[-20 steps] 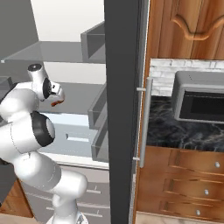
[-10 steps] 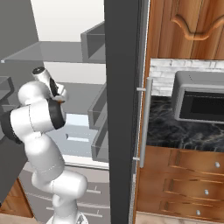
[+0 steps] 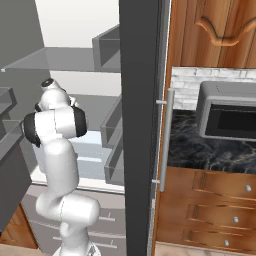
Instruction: Take the cheese, chicken drumstick, and squash from the fridge and place them on the plate on the dining counter to create an appetizer plate.
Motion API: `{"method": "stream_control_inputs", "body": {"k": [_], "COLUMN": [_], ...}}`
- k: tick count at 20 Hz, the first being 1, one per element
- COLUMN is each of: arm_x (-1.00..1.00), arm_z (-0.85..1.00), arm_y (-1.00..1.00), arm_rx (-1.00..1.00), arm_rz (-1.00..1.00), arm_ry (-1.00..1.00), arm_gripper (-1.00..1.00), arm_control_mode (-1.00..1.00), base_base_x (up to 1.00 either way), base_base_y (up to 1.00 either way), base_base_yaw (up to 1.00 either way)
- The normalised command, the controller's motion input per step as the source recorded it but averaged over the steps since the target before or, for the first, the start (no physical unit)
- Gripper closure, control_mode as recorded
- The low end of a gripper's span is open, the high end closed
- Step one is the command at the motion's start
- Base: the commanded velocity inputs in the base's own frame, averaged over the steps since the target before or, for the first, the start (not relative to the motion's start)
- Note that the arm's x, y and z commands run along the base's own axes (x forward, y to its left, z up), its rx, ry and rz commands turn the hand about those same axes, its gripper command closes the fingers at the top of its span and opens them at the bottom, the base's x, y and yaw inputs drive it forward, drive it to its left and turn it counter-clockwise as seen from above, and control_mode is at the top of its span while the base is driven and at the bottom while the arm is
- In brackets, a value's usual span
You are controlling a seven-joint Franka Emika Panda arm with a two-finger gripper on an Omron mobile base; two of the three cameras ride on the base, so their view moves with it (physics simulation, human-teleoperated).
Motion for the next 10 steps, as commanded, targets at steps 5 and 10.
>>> {"method": "stream_control_inputs", "body": {"k": [5,10], "arm_x": [0.19,-0.43], "arm_z": [-0.3,-0.2], "arm_y": [0.02,-0.19], "arm_rx": [-0.05,-0.06], "arm_rz": [-0.08,-0.11], "arm_ry": [0.0,0.0], "arm_gripper": [-1.0,-1.0], "arm_control_mode": [-1.0,-1.0], "base_base_x": [0.0,0.0], "base_base_y": [0.0,0.0], "base_base_yaw": [0.0,0.0]}}
